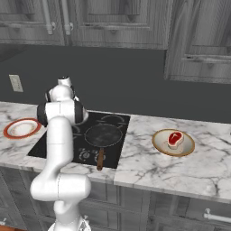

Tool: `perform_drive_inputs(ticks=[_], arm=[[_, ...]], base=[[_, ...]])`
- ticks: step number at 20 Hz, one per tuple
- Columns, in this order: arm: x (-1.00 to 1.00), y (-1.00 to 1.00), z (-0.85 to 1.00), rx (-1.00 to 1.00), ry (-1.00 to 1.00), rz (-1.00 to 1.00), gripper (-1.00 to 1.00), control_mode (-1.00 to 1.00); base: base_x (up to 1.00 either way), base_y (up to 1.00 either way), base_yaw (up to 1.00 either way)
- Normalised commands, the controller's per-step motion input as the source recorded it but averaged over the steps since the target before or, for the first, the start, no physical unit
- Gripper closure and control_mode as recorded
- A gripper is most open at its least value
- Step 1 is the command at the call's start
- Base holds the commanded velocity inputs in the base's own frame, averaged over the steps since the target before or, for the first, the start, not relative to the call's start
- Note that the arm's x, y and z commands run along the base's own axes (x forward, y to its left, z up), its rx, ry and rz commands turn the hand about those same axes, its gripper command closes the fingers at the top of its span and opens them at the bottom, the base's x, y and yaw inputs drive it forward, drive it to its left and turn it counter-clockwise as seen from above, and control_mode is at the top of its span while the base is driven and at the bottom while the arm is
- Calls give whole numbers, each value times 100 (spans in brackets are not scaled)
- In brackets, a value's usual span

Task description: Place one of the steaks on the plate and the other in the bowl. Then place the bowl in the fridge.

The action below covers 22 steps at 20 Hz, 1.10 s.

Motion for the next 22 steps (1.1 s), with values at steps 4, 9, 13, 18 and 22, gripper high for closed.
perform_drive_inputs(ticks=[4, 9, 13, 18, 22], arm=[[-63, 0, 29, 0, -17, -2, 100, -100], [-79, 0, 18, 0, -2, -1, 100, -100], [-97, 4, 43, 8, 0, -5, 100, -100], [-73, 33, 68, 3, 0, -5, 100, -100], [-35, 54, 14, 0, 0, 0, 100, -100]], base=[[0, 0, 0], [0, 0, 0], [0, 0, 0], [0, 0, 0], [0, 0, 0]])
